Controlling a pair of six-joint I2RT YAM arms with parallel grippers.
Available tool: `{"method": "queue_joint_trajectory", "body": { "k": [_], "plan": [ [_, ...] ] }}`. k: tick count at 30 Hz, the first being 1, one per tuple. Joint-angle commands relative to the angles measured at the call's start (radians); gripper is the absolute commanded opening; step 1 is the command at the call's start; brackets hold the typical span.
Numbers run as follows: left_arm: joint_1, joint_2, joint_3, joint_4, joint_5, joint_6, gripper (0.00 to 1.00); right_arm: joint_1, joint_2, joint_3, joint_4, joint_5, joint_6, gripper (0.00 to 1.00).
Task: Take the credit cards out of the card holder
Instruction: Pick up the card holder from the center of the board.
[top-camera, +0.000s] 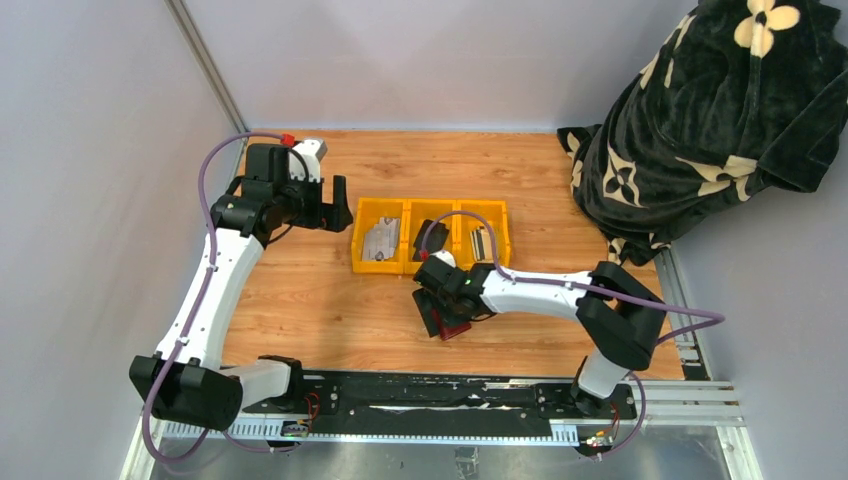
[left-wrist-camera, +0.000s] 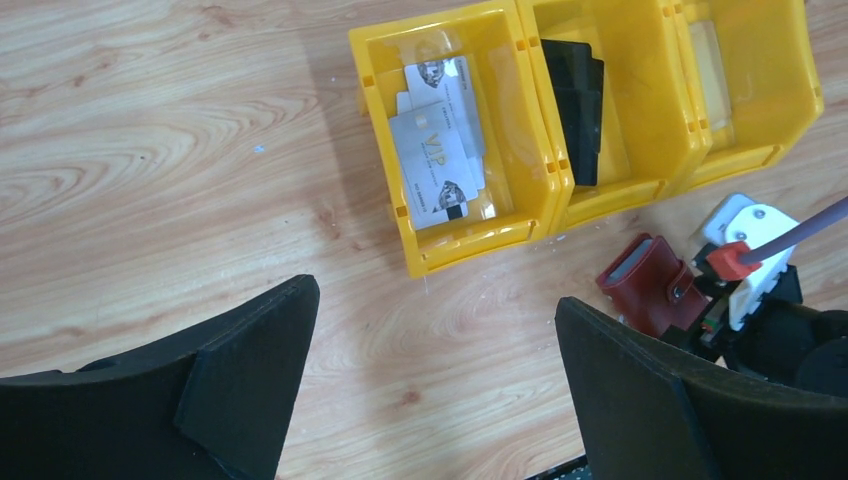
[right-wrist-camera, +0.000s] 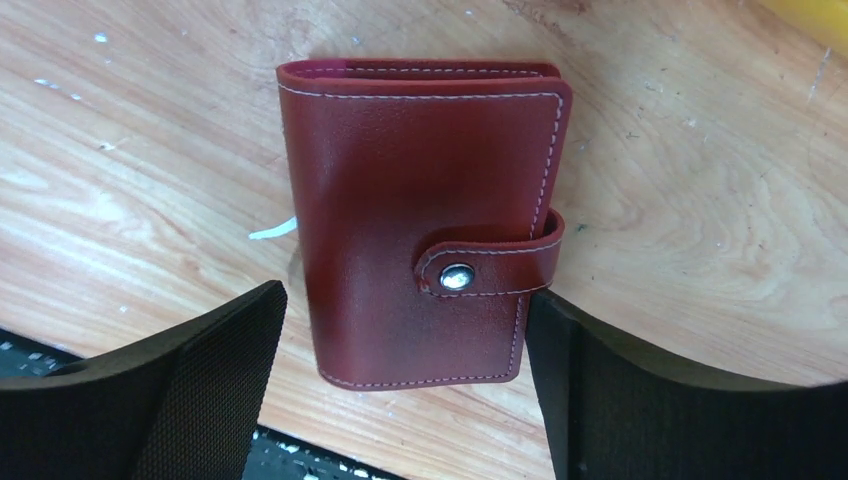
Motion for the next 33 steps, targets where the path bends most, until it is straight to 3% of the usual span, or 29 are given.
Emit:
{"method": "queue_joint_trajectory", "body": {
  "k": [1, 12, 16, 18, 26, 33],
  "plan": [
    [0.004, -0.015, 0.032, -0.021, 0.018, -0.002, 1.0, 0.033, 0.064, 0.041, -0.058, 0.099, 0.017, 0.91],
    [0.004, -0.01, 0.052, -0.035, 0.026, 0.015, 1.0, 0.061, 0.122, 0.012, -0.075, 0.172, 0.068, 0.92],
    [0.004, -0.009, 0.053, -0.043, 0.068, 0.0, 1.0, 0.067, 0.052, -0.016, -0.061, 0.193, 0.076, 0.65],
    [0.004, -0.018, 0.038, -0.045, 0.102, -0.009, 1.0, 0.076, -0.009, -0.035, -0.037, 0.203, 0.075, 0.6],
    [0.003, -0.089, -0.072, -0.048, 0.207, -0.016, 1.0, 0.096, -0.157, -0.042, 0.009, 0.229, 0.062, 0.61],
    [-0.025, -0.109, -0.118, -0.044, 0.373, -0.081, 1.0, 0.126, -0.277, 0.053, 0.033, 0.244, 0.02, 0.62]
  ]
}}
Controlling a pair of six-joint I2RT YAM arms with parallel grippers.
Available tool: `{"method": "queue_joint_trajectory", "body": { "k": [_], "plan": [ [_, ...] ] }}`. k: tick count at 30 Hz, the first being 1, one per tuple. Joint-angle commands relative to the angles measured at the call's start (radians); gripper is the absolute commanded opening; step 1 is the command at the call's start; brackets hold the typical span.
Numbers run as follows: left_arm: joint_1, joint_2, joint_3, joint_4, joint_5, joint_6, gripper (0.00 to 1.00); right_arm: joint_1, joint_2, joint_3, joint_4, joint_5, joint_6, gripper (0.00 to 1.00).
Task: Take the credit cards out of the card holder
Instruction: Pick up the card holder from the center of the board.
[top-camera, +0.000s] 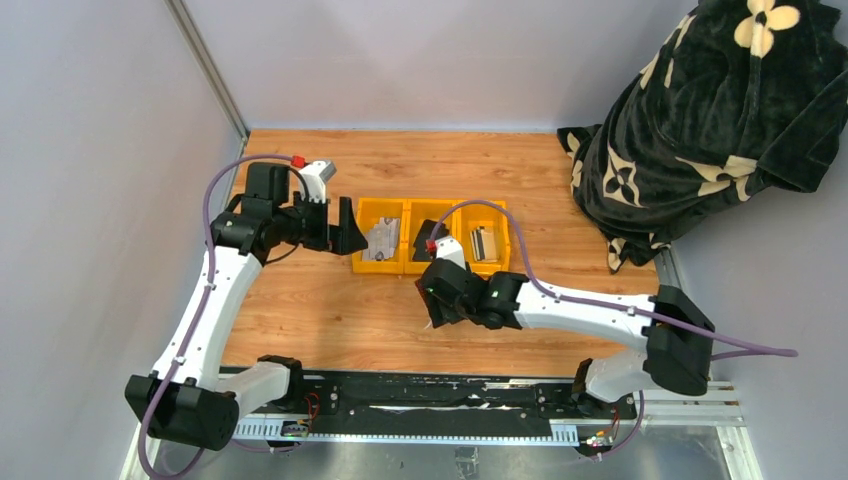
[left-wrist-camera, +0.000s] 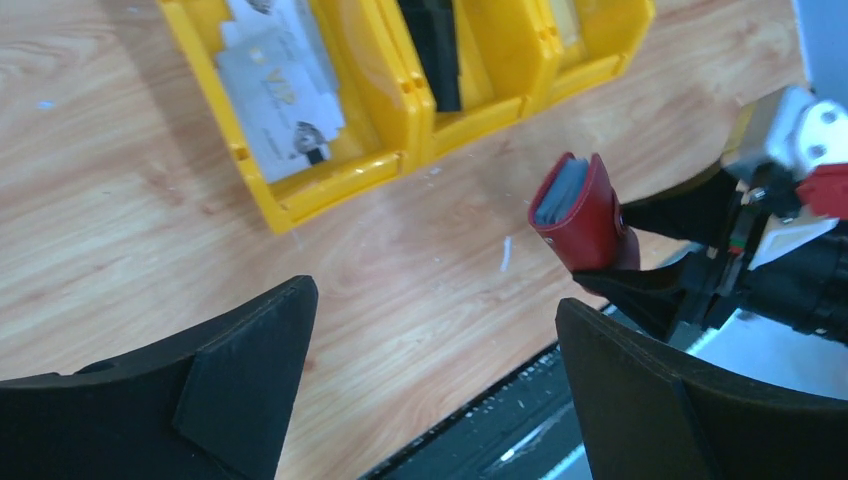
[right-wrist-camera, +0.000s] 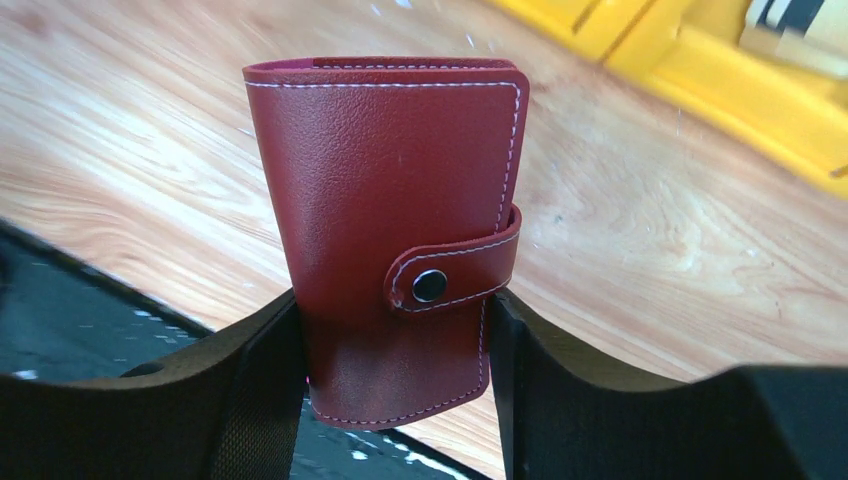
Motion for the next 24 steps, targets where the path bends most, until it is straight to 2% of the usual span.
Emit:
{"method": "queue_joint_trajectory", "body": {
  "k": [1, 11, 17, 20, 24],
  "plan": [
    [-0.034, -0.023, -0.024, 0.004, 0.159, -0.059, 1.0, 0.022, -0.086, 0.095, 0.045, 0.041, -0.041, 0.62],
    [-0.083, -0.045, -0.05, 0.083, 0.325, -0.199, 1.0, 0.036, -0.133, 0.189, 0.196, -0.017, -0.107, 0.63],
    [-0.091, -0.072, -0.048, 0.167, 0.37, -0.293, 1.0, 0.045, -0.116, 0.236, 0.231, -0.047, -0.126, 0.63],
    [-0.098, -0.067, -0.045, 0.175, 0.374, -0.306, 0.96, 0.049, -0.105, 0.254, 0.247, -0.058, -0.135, 0.63],
    [-0.102, -0.061, -0.053, 0.182, 0.356, -0.316, 0.86, 0.059, -0.083, 0.287, 0.255, -0.068, -0.15, 0.63]
  ]
}}
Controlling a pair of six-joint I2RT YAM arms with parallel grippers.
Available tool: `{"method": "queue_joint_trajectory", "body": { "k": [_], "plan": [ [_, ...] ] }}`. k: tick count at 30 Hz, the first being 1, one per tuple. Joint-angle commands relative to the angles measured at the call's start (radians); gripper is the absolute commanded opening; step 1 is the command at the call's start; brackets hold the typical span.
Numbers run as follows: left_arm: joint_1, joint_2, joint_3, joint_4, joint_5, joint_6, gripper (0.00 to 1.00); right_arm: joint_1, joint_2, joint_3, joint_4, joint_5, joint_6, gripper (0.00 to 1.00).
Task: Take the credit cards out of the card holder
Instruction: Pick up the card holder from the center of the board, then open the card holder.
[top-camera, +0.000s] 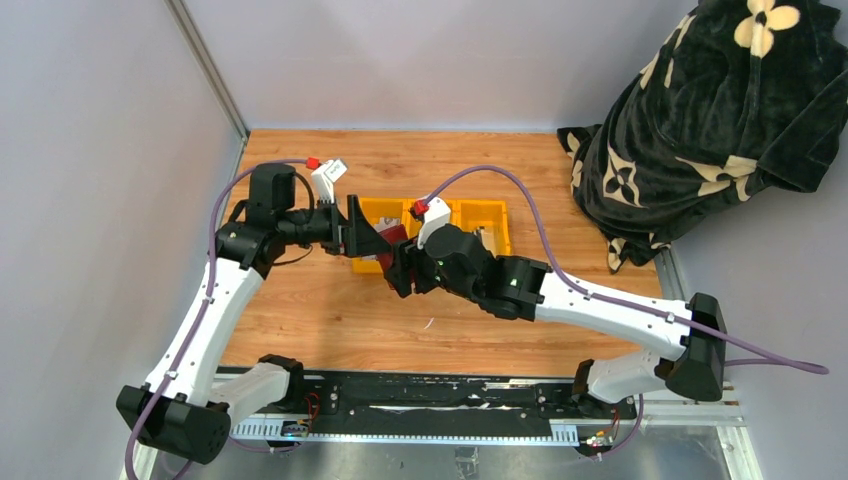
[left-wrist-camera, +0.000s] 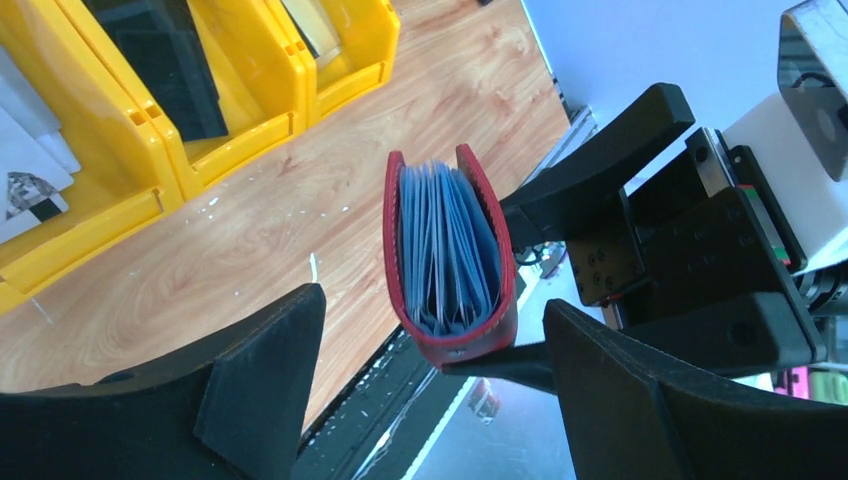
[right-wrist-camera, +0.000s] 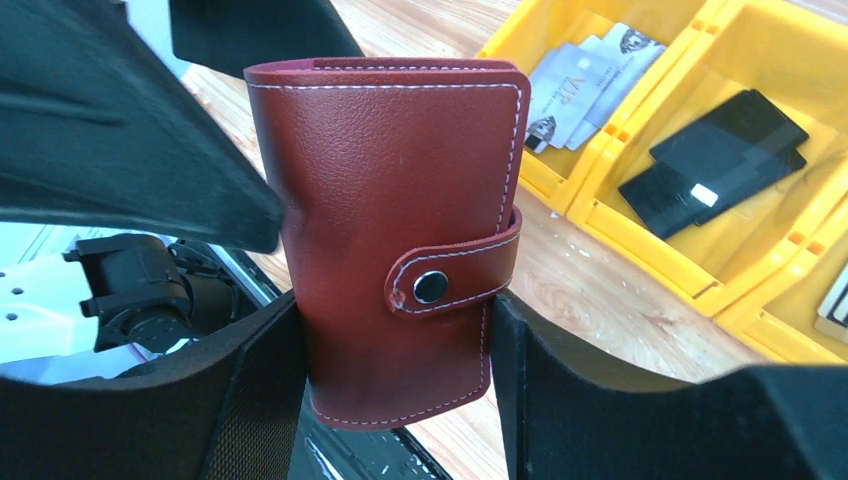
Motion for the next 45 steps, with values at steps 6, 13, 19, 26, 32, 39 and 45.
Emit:
{"method": "queue_joint_trajectory", "body": {
  "k": [6, 13, 19, 26, 32, 39, 45],
  "plan": [
    [-0.011, 0.001, -0.011, 0.032, 0.007, -0.038, 0.62, 0.027, 0.049, 0.093, 0.056, -0.016, -0.043, 0.63],
    [-0.011, -0.024, -0.003, 0.013, -0.038, 0.011, 0.12, 0.017, -0.002, 0.061, 0.064, -0.014, -0.038, 0.82],
    [-0.011, -0.027, 0.061, -0.059, -0.073, 0.118, 0.05, -0.029, -0.14, 0.017, 0.024, -0.085, 0.006, 0.88],
    [-0.011, -0.08, 0.076, -0.065, -0.169, 0.168, 0.02, -0.047, -0.104, 0.112, -0.157, -0.037, 0.139, 0.69],
    [-0.01, -0.107, 0.065, -0.052, -0.233, 0.116, 0.0, -0.029, -0.017, 0.189, -0.155, 0.011, 0.131, 0.65],
    [-0.011, -0.122, 0.055, -0.049, -0.231, 0.103, 0.0, -0.025, 0.078, 0.259, -0.13, 0.001, 0.14, 0.61],
    [-0.011, -0.118, 0.056, -0.04, -0.208, 0.061, 0.0, -0.024, 0.119, 0.279, -0.126, 0.025, 0.125, 0.59]
  ]
}}
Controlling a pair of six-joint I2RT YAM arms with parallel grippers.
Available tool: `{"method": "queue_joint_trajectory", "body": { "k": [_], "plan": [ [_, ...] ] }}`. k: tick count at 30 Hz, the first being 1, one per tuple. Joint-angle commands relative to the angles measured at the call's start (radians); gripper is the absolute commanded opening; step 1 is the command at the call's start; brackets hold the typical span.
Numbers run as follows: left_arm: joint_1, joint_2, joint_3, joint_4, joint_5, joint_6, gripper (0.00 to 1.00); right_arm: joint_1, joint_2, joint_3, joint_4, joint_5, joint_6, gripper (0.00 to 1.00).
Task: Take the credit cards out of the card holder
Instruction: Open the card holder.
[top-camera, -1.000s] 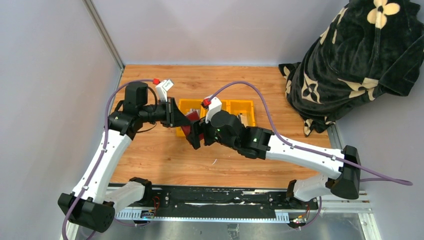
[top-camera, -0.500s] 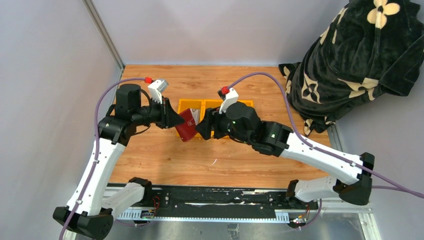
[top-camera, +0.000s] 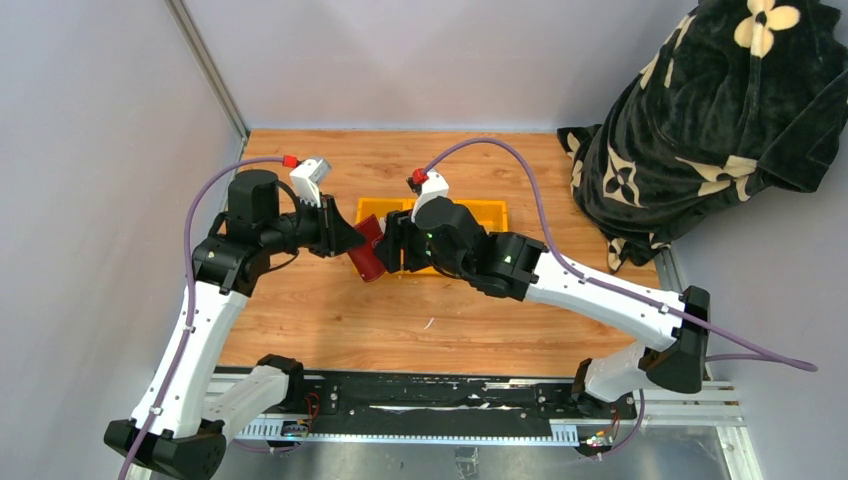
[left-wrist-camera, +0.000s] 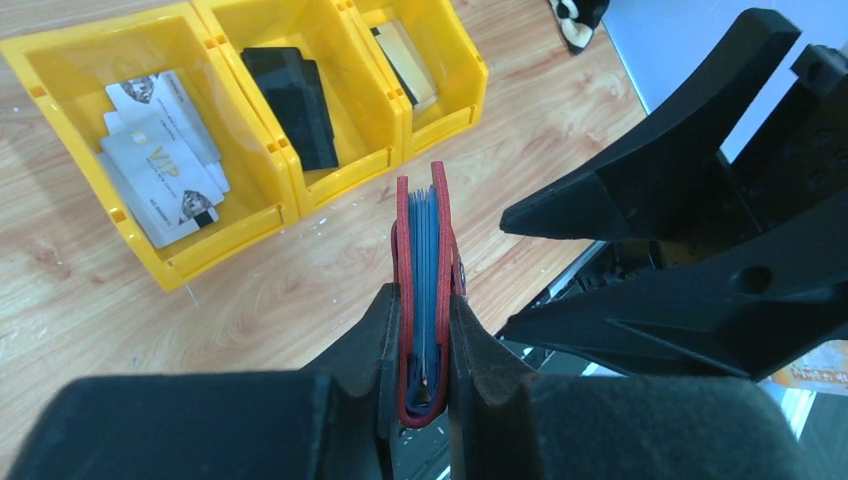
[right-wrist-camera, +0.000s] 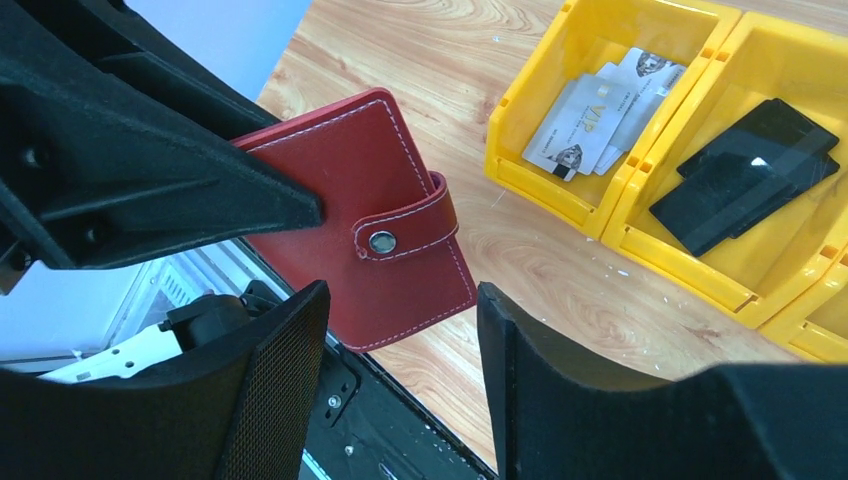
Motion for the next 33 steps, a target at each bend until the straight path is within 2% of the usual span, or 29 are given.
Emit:
{"method": "queue_joint_trajectory", "body": {
  "k": [1, 13, 16, 24, 33],
  "plan": [
    [-0.003, -0.01, 0.01, 0.02, 0.02, -0.041, 0.0, 0.011, 0.029, 0.042, 0.002, 0.044, -0.005, 0.59],
    [-0.003, -0.009, 0.003, 0.02, 0.018, -0.118, 0.0, 0.066, 0.131, 0.133, -0.025, 0.192, -0.117, 0.56],
    [-0.003, -0.006, 0.007, 0.021, 0.023, -0.129, 0.0, 0.087, 0.155, 0.16, -0.05, 0.256, -0.151, 0.51],
    [-0.003, -0.002, 0.015, 0.02, 0.024, -0.136, 0.0, 0.106, 0.183, 0.169, -0.092, 0.414, -0.202, 0.29],
    [-0.003, -0.011, 0.016, 0.02, 0.044, -0.144, 0.0, 0.105, 0.201, 0.177, -0.092, 0.499, -0.24, 0.16]
  ]
}}
